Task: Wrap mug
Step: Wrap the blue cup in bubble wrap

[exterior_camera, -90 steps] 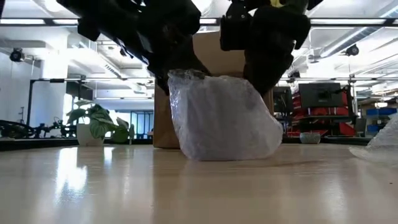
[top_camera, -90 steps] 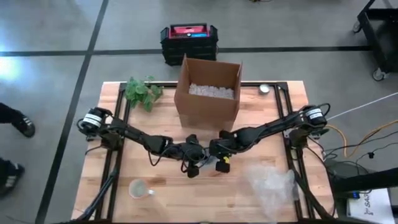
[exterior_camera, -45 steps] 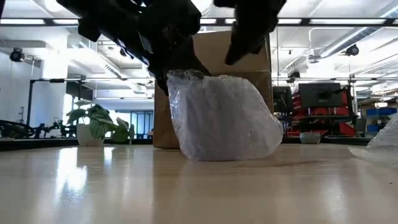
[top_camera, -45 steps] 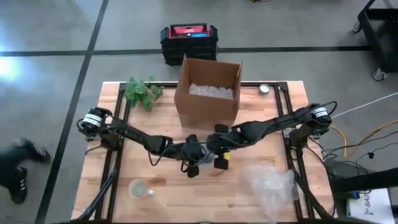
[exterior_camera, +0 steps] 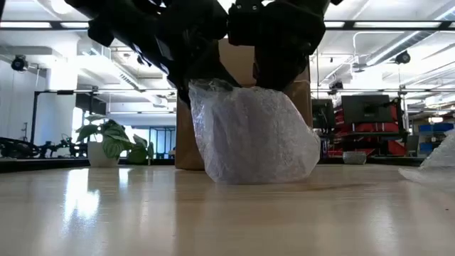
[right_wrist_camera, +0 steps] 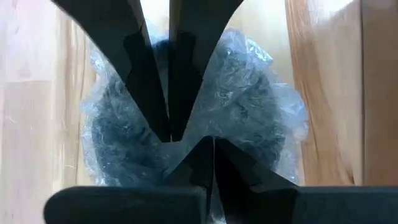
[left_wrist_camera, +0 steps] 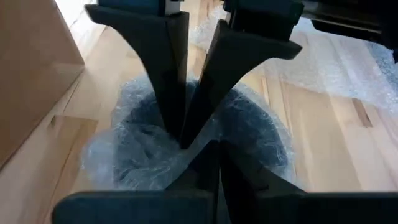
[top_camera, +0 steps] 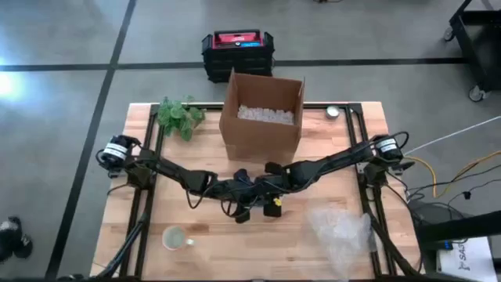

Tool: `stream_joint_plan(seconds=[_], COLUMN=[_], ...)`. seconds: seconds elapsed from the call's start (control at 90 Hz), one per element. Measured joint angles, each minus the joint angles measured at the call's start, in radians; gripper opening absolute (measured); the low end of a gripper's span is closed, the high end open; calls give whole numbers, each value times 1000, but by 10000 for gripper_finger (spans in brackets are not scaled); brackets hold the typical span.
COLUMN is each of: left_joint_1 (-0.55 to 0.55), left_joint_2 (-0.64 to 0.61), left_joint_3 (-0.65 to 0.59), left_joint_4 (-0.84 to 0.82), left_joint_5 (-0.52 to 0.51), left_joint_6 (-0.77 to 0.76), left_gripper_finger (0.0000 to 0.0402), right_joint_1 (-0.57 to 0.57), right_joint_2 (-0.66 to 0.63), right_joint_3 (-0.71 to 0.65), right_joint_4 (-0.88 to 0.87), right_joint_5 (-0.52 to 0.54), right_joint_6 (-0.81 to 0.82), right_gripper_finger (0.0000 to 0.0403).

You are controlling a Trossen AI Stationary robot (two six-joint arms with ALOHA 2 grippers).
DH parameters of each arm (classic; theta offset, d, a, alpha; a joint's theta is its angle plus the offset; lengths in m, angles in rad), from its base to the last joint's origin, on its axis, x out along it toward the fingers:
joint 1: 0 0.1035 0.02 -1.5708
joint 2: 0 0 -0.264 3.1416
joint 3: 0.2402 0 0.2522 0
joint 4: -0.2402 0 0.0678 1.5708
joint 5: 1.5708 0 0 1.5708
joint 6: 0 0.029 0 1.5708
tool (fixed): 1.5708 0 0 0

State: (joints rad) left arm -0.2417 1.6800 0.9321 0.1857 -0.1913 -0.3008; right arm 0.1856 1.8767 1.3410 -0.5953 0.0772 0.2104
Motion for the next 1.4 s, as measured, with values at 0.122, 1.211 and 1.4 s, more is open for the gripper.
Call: stream_joint_plan(seconds=[0.122, 1.211, 1.4], left_joint_1=[0, -14, 4], left_joint_2=[-75, -117, -9], left_joint_3=[7, -99, 101], left_joint_4=[-14, 93, -295], left_joint_5=[-4, -62, -61], left_joint_6=[1, -18, -10], left_gripper_finger=[0, 0, 0], right_joint_1=[0, 0, 1], right_joint_2=[-4, -7, -7], right_joint_3=[-3, -6, -7], right_joint_4=[6, 23, 31], right_joint_5=[-3, 0, -2], right_joint_6=[-2, -25, -31], right_gripper_finger=[2, 2, 2])
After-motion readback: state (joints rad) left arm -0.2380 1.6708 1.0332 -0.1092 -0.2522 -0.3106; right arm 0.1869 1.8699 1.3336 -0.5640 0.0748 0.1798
